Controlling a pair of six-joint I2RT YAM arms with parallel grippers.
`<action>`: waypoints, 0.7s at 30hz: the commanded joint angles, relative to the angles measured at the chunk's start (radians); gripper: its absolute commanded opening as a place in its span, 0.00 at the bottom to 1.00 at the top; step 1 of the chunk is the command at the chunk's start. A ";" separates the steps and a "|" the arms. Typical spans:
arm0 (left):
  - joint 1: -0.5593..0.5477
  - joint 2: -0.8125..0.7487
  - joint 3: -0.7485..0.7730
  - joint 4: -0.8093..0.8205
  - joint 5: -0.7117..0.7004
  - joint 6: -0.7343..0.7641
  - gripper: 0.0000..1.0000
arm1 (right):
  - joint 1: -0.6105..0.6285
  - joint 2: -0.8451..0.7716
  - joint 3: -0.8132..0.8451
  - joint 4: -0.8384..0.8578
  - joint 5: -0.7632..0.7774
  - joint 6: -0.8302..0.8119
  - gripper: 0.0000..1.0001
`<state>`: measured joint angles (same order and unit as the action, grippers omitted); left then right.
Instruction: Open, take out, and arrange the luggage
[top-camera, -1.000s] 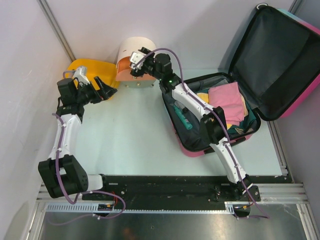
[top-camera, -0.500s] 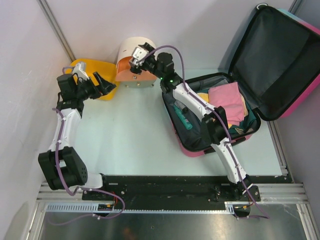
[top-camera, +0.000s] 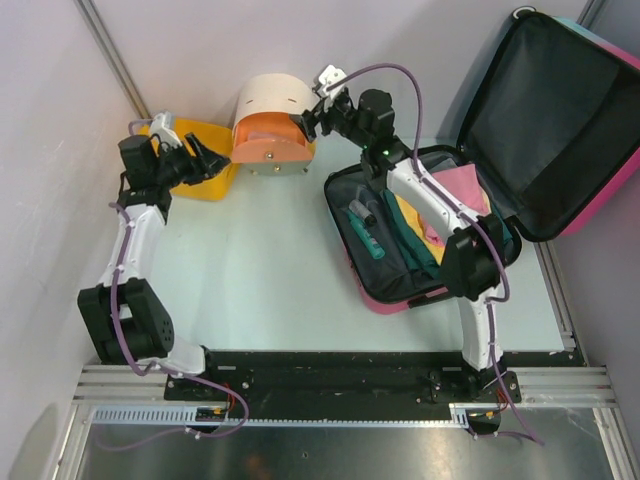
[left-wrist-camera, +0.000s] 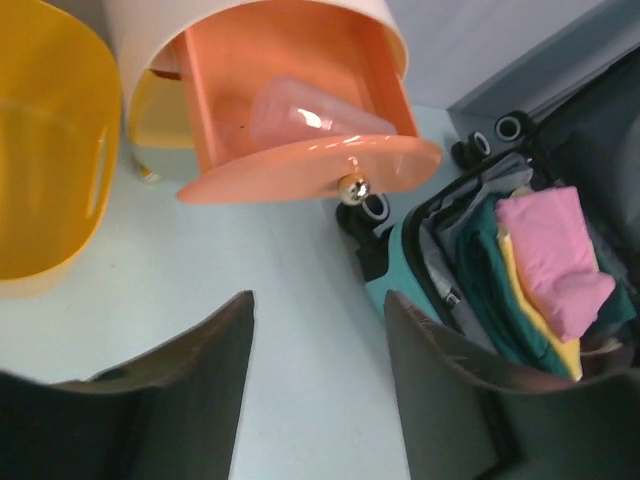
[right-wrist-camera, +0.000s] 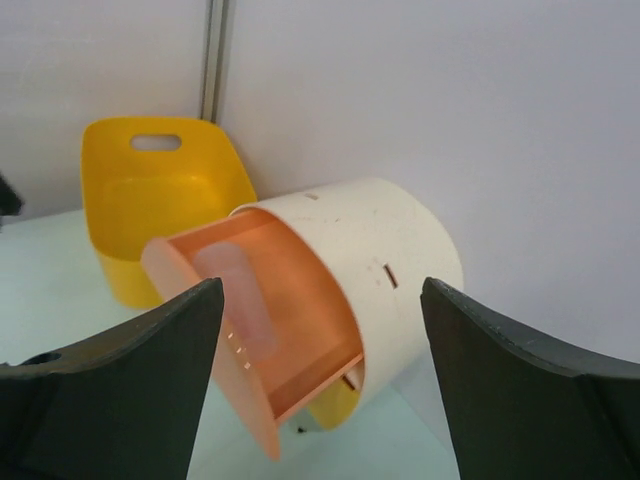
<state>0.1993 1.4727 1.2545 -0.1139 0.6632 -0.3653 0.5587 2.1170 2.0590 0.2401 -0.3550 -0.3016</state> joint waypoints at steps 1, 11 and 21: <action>-0.072 0.047 0.054 0.049 -0.063 -0.001 0.52 | -0.019 -0.130 -0.100 -0.038 -0.004 0.036 0.84; -0.190 0.261 0.183 0.153 -0.175 -0.107 0.45 | -0.137 -0.350 -0.333 -0.116 0.045 0.032 0.84; -0.238 0.509 0.422 0.269 -0.235 -0.253 0.45 | -0.192 -0.534 -0.526 -0.174 0.096 -0.022 0.84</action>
<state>-0.0242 1.9217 1.5570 0.0616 0.4793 -0.5354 0.3779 1.6730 1.5734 0.0780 -0.2924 -0.2951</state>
